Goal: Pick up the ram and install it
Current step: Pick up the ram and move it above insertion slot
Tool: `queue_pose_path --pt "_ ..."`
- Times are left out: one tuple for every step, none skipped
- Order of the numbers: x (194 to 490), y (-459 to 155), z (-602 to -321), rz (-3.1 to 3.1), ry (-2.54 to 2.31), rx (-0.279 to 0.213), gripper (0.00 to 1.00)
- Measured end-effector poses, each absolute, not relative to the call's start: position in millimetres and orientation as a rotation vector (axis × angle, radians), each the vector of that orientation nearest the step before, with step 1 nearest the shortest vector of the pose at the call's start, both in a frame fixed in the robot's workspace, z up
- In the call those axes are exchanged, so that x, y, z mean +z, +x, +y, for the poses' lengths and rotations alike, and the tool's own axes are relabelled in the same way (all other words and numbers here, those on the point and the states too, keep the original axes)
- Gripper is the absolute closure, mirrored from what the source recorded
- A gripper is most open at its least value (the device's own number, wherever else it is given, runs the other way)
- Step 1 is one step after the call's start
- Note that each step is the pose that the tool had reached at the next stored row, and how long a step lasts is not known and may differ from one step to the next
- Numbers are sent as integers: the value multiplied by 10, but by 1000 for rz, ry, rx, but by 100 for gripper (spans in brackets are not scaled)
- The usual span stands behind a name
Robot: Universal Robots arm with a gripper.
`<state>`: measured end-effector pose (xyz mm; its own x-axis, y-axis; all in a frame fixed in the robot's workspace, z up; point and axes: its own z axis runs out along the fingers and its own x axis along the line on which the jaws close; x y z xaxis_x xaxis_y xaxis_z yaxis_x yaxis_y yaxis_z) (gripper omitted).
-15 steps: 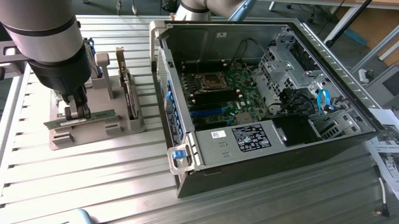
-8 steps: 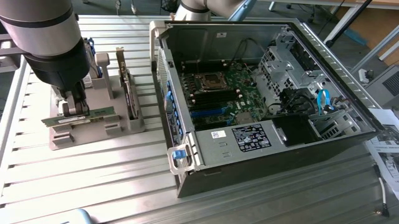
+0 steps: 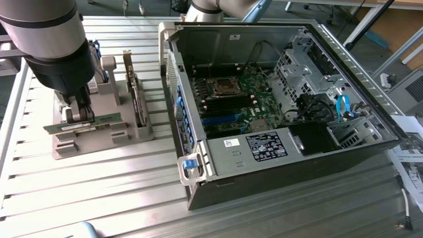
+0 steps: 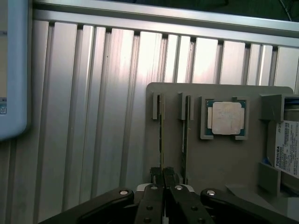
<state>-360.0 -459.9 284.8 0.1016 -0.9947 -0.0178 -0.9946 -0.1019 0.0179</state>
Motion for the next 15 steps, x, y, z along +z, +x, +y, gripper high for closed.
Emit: queue_pose_path --pt "2857 -3600 -4599 -2104 2331 -40 88" --pt "2867 -3600 -4599 -2104 2331 -40 88" --pt "2879 -3600 -4599 -2104 2331 -39 88" --pt "2891 -3600 -4599 -2104 2331 -40 88" --pt "2906 -3600 -4599 -2104 2331 -39 88" --pt "2922 -3600 -4599 -2104 2331 -40 88" --pt "2940 -3600 -4599 -2104 2331 -40 88" --pt "2963 -3601 -4599 -2104 2331 -40 88" --pt "2982 -3600 -4599 -2104 2331 -40 88" --pt "3009 -3601 -4599 -2104 2331 -40 88" --pt "3029 -3600 -4599 -2104 2331 -39 88" --pt "3061 -3600 -4599 -2104 2331 -39 88" --pt "3076 -3600 -4599 -2104 2331 -40 88" --pt "3097 -3600 -4599 -2104 2331 -40 88" --pt "3116 -3600 -4599 -2104 2331 -40 88"
